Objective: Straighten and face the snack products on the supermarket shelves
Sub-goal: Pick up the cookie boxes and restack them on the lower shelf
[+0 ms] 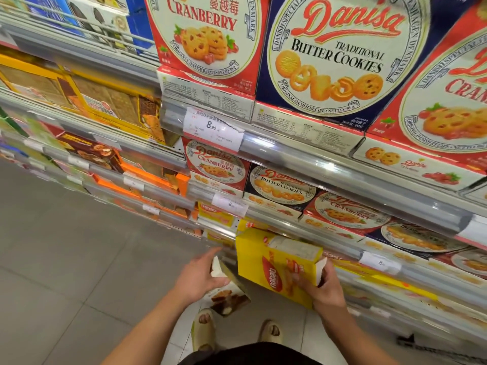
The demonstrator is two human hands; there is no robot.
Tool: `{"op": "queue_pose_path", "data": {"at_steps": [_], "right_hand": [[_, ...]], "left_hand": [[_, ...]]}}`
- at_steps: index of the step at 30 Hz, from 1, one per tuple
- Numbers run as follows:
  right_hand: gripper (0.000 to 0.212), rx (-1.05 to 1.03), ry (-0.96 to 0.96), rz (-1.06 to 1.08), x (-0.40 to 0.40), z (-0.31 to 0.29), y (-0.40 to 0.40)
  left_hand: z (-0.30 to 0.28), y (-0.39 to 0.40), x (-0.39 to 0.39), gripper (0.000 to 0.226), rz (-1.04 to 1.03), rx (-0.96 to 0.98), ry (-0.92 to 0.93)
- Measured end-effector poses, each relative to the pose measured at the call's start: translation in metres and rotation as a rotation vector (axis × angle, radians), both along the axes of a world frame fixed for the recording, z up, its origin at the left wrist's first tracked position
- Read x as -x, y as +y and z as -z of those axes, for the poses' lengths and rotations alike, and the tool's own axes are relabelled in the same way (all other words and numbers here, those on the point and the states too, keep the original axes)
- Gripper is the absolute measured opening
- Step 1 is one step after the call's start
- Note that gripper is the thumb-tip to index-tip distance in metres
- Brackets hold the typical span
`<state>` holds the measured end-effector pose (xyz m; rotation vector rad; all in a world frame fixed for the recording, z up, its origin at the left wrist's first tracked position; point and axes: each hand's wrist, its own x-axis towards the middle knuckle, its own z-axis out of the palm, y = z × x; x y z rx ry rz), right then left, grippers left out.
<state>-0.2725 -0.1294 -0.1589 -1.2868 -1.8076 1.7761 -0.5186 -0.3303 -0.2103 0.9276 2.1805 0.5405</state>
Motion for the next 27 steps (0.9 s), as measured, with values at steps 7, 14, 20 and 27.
{"op": "queue_pose_path", "data": {"at_steps": [7, 14, 20, 27], "right_hand": [[0.069, -0.048, -0.043, -0.076, 0.005, 0.002, -0.001], [0.066, -0.093, -0.198, -0.156, 0.004, 0.001, -0.003], [0.076, -0.275, -0.521, -0.111, 0.017, 0.014, -0.003], [0.077, -0.187, -0.523, -0.056, 0.029, 0.019, 0.001]], "left_hand": [[0.015, 0.022, -0.004, 0.096, 0.082, 0.019, -0.212], [0.022, 0.013, -0.002, 0.071, -0.034, -0.077, -0.489], [0.015, 0.021, -0.003, 0.076, -0.142, -0.13, -0.498], [0.005, 0.028, 0.02, 0.11, -0.087, -0.165, -0.463]]}}
